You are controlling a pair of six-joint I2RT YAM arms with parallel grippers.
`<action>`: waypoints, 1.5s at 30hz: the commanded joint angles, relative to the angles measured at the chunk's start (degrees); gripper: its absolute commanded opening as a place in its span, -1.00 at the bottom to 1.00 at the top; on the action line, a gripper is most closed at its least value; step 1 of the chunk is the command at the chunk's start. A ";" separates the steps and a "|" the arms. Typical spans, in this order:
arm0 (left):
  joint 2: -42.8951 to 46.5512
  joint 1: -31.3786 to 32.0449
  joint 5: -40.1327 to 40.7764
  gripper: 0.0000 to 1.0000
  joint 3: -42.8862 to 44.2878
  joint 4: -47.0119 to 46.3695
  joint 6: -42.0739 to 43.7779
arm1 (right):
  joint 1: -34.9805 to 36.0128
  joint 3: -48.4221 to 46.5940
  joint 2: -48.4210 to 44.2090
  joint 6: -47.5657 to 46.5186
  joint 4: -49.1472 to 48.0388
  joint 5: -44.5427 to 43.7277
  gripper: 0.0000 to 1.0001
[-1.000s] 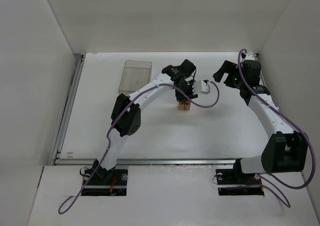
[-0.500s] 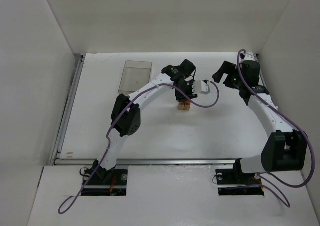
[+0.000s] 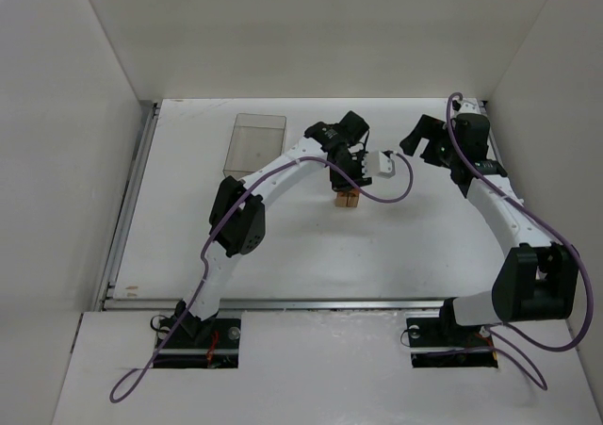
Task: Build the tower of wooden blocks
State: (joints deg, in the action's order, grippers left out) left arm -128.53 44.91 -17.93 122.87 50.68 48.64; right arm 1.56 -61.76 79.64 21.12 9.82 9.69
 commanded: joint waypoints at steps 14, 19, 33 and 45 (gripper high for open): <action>1.79 0.18 -0.17 -0.07 2.38 -0.31 0.75 | -0.24 -0.47 -0.09 -0.73 -2.44 1.12 1.00; 2.93 0.18 0.36 -0.07 2.38 -1.45 0.75 | -0.24 -0.47 -0.09 -0.73 -2.44 1.12 1.00; 2.93 0.71 -0.26 -0.07 2.38 -1.99 -1.01 | -0.24 -0.47 -0.09 -0.73 -2.44 1.64 1.00; 5.74 0.71 -1.93 0.15 2.38 -2.69 -0.48 | -0.24 -0.47 0.43 -0.73 -2.44 1.64 1.00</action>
State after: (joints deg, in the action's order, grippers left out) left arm -128.42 45.30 -18.00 122.89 48.38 48.10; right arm 1.56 -61.76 80.29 21.12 9.82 10.74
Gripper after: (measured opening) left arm 0.556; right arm 0.999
